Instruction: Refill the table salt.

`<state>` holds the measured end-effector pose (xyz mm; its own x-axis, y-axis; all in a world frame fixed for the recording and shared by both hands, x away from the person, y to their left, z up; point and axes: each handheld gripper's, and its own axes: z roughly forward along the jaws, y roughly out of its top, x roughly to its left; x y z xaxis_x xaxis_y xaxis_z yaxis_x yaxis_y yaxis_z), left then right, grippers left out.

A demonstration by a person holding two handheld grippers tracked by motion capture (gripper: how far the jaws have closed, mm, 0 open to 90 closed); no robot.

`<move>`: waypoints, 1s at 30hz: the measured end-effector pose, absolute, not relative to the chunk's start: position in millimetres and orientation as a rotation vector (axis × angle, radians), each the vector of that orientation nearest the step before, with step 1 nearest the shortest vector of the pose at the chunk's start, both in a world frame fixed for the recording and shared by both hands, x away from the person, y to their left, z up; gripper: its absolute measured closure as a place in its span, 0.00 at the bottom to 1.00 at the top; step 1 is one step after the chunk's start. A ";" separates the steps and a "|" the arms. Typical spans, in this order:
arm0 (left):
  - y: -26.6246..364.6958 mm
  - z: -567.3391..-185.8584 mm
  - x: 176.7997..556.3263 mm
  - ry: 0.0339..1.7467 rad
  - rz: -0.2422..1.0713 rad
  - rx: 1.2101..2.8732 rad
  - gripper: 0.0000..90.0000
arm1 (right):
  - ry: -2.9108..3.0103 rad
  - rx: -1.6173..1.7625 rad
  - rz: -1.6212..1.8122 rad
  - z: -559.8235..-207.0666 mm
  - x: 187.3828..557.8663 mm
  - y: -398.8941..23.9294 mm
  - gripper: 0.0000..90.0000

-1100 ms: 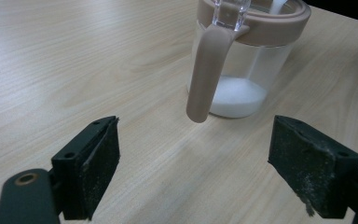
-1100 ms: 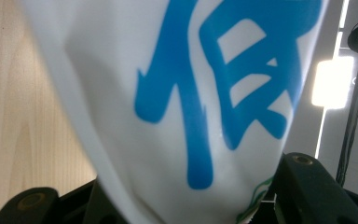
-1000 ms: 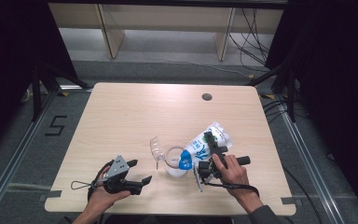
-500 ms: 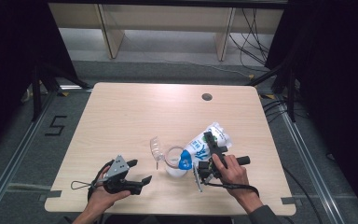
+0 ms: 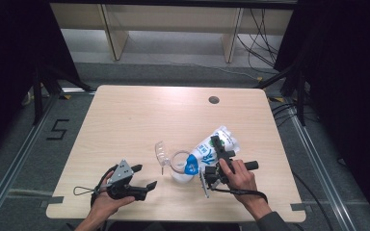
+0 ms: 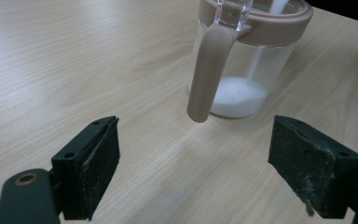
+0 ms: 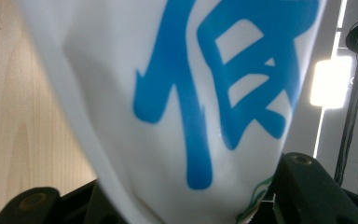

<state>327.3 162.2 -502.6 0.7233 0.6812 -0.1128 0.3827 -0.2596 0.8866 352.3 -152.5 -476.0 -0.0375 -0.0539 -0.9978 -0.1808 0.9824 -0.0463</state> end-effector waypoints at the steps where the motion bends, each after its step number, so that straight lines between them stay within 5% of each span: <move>1: 162.1 -502.6 327.3 0.824 0.357 1.882 0.18 | 1.609 -0.177 0.107 -476.2 352.3 -152.1 0.63; 30: 161.4 -502.1 328.0 0.822 0.358 1.882 0.18 | 1.617 -0.183 0.095 -475.1 353.5 -152.0 0.64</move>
<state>328.0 161.4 -502.1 0.7241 0.6806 -0.1121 0.3812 -0.2594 0.8874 353.5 -152.0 -475.1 -0.0455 -0.0595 -0.9972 -0.1761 0.9831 -0.0506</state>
